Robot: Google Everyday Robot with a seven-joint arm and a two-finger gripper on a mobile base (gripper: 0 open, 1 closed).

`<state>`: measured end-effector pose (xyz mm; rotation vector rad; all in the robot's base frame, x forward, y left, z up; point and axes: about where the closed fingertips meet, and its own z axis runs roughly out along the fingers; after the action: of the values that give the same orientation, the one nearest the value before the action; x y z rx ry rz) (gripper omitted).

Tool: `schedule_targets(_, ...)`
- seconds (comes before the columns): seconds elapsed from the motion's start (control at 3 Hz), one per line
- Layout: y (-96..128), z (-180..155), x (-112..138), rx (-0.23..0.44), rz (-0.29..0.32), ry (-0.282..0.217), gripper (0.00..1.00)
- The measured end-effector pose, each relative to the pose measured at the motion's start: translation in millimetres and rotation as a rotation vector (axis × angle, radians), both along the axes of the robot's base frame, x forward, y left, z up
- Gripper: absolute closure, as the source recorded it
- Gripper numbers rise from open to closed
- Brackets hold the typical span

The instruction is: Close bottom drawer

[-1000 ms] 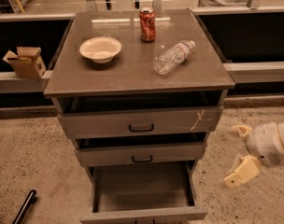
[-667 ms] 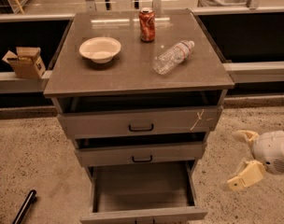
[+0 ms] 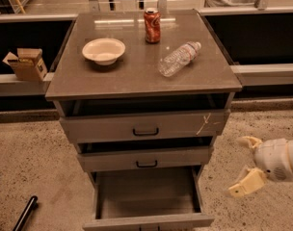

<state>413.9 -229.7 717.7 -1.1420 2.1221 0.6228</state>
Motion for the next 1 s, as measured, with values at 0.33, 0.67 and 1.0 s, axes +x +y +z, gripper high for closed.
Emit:
schedule_targets(0.33,17,-88,1,-0.019,0.039,-0.02,0.0)
schedule_targets(0.67,31,-193,7,-0.015,0.078,0.038,0.0)
schedule_targets(1.0,41,-232,28,0.122,0.096,0.004,0.0)
